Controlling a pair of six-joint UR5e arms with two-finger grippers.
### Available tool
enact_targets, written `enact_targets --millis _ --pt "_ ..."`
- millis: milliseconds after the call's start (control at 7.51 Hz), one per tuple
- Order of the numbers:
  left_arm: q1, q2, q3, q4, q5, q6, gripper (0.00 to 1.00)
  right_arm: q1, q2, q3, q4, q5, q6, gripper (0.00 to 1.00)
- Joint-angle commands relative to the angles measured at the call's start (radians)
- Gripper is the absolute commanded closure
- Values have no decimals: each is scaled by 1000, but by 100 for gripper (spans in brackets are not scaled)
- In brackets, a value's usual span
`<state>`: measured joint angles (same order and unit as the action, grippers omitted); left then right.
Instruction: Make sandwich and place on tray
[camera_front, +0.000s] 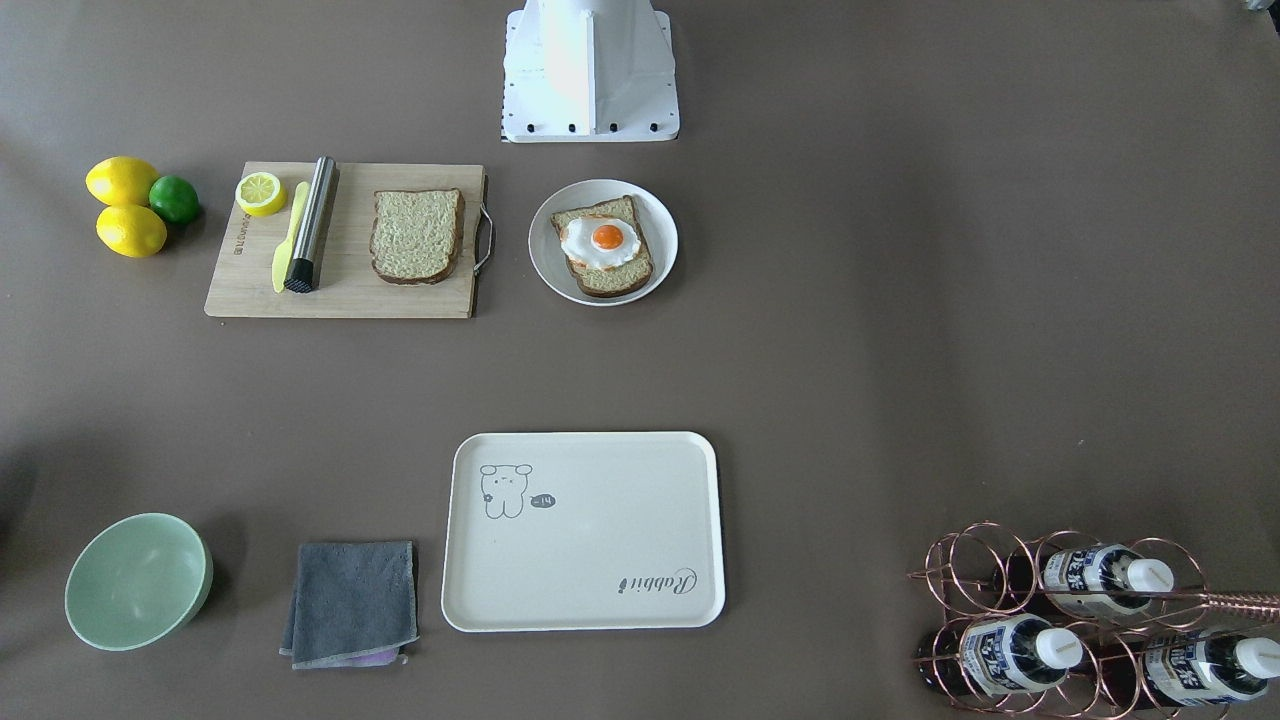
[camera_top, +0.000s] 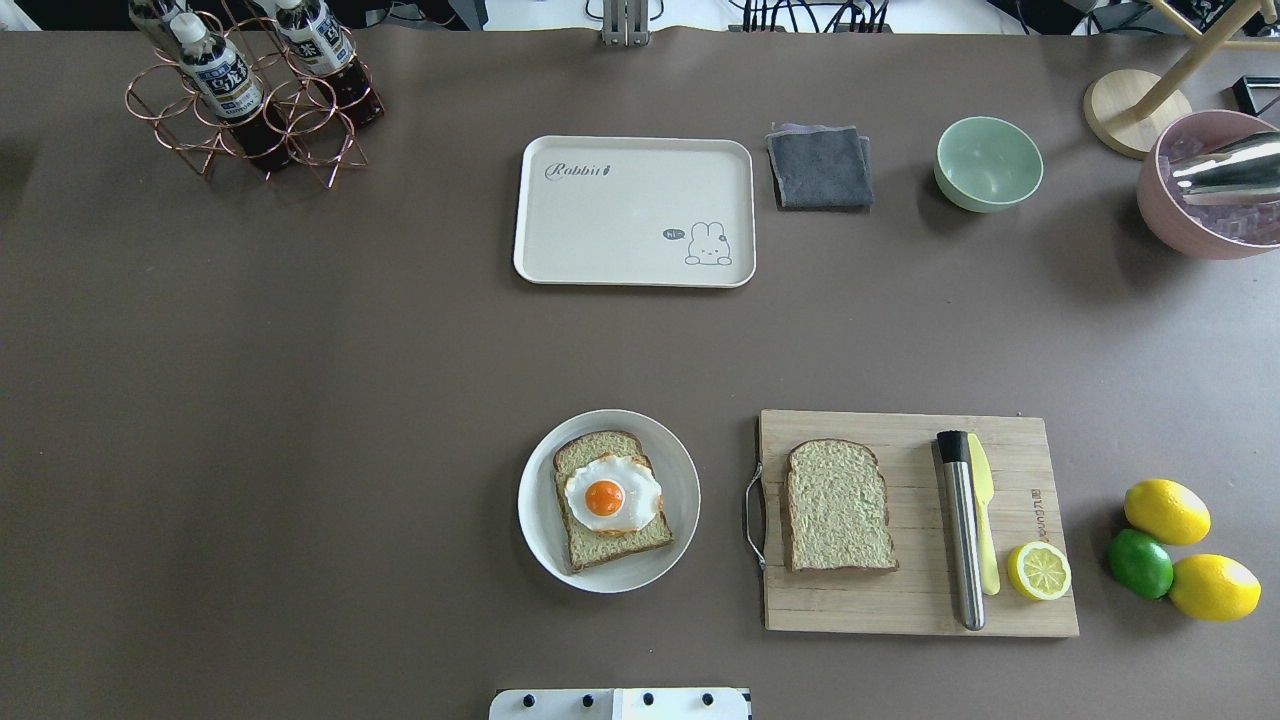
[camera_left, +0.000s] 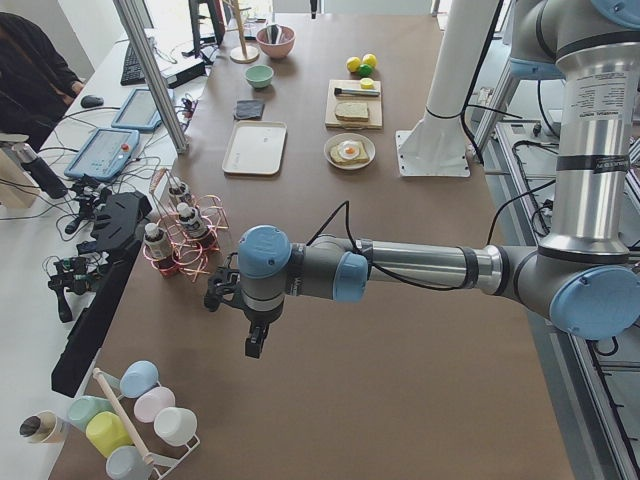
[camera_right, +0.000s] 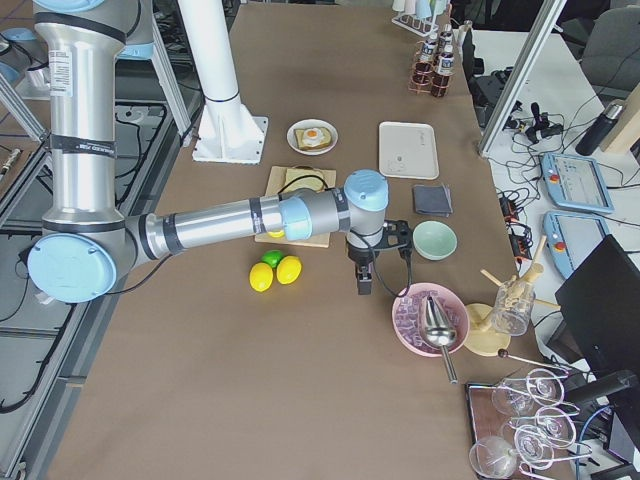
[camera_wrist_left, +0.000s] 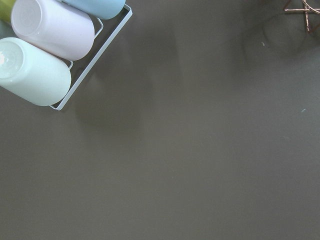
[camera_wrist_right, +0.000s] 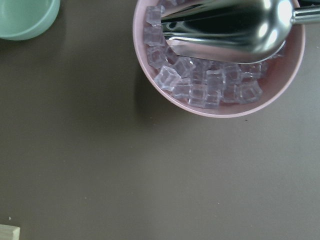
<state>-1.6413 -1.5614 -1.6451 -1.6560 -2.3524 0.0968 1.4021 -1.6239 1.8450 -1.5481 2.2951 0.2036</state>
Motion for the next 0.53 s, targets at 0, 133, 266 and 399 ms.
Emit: enact_targets --millis 0,133,266,399 --pt "3 1 -1 -2 -1 0 2 -151 137 10 8 -2 204 0" --pt "5 1 -1 -2 -1 0 2 -202 154 5 98 -23 271 0" --pt "5 1 -1 -2 -1 0 2 -277 154 7 197 -60 390 0" --pt "6 1 1 -2 -1 0 2 -358 166 11 270 -93 534 0"
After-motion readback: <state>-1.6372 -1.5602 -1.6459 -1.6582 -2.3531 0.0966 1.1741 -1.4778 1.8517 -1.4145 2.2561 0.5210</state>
